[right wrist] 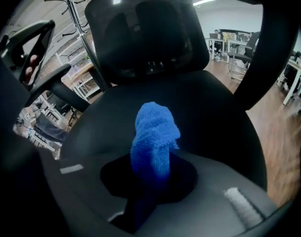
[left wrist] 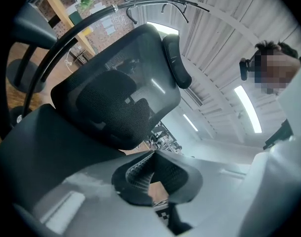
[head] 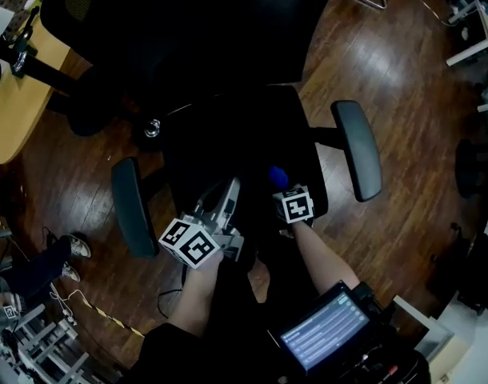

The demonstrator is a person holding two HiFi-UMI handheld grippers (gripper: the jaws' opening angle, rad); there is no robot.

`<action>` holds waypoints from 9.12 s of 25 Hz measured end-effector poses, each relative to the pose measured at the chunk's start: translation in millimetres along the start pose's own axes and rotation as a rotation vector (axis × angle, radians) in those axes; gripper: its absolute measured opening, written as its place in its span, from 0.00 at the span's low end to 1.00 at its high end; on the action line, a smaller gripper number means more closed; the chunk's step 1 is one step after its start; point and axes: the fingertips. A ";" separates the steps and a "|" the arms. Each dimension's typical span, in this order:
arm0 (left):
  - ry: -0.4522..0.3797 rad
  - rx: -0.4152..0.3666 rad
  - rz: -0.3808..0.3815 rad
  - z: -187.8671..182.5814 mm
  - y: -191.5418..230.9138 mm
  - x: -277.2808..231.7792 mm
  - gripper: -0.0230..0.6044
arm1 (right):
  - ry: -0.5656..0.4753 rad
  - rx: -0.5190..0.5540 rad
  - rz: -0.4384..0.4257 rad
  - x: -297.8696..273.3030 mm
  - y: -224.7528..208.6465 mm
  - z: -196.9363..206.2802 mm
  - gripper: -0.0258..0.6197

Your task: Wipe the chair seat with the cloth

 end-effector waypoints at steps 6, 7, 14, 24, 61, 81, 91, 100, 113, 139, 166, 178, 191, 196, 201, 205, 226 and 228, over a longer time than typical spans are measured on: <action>0.025 -0.005 0.022 12.4 -10.4 -12.4 0.03 | -0.002 0.014 0.031 10.8 -30.7 8.3 0.11; 0.025 -0.007 0.022 13.3 -9.6 -12.3 0.03 | -0.004 0.013 0.028 10.4 -31.0 9.1 0.11; -0.013 0.003 0.001 0.9 -6.9 -3.4 0.03 | -0.031 0.015 0.031 11.6 -27.8 -17.2 0.11; -0.153 0.083 -0.092 -41.5 33.4 36.8 0.03 | -0.065 0.234 -0.191 -85.1 94.1 -185.4 0.11; -0.096 0.089 -0.028 -37.9 31.5 -15.8 0.03 | -0.024 0.041 0.085 -78.6 -88.6 -185.8 0.11; -0.202 0.103 -0.104 -66.7 37.0 32.6 0.03 | 0.029 0.143 -0.293 -115.0 132.1 -160.2 0.11; -0.287 0.105 -0.162 -75.8 57.2 87.9 0.03 | 0.000 0.240 -0.411 -151.7 244.9 -136.6 0.11; -0.251 0.104 -0.137 -61.9 52.3 73.1 0.03 | 0.008 0.217 -0.266 -152.9 167.7 -139.6 0.11; -0.090 0.089 -0.032 -25.5 21.7 -3.5 0.03 | -0.036 0.032 0.029 -75.2 -47.8 -148.4 0.11; -0.222 0.087 -0.131 -61.6 34.2 72.1 0.03 | 0.024 0.192 -0.278 -117.7 175.5 -125.8 0.11; -0.112 0.087 -0.023 -21.4 7.9 20.6 0.03 | 0.016 0.108 0.004 -60.5 -2.2 -78.1 0.11; -0.025 0.079 0.056 8.6 -23.7 -31.0 0.03 | -0.036 0.101 0.131 -7.8 -85.5 -79.6 0.11; -0.181 0.080 -0.064 -39.6 -1.8 44.2 0.03 | -0.074 0.144 -0.163 -44.0 90.9 -94.7 0.11; -0.245 0.073 -0.123 -51.4 11.9 86.6 0.03 | -0.004 0.176 -0.342 -68.6 201.9 -64.5 0.11; -0.279 0.078 -0.155 -49.2 22.1 112.5 0.03 | 0.034 0.220 -0.369 -89.4 243.3 -20.2 0.11; -0.284 0.082 -0.161 -45.3 25.5 118.9 0.03 | 0.000 0.267 -0.340 -88.1 240.5 -25.0 0.11; 0.003 0.039 0.074 20.2 -36.3 -21.3 0.03 | -0.030 0.058 0.090 8.8 -39.9 -13.2 0.11; 0.021 0.042 0.088 27.2 -39.6 -31.0 0.03 | -0.030 0.064 0.107 13.8 -49.7 -11.7 0.11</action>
Point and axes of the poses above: the fingertips, and each gripper's own axes: x backward along the fingers, y to its left, z out of its underside, and after that the axes turned 2 degrees about -x, right-handed
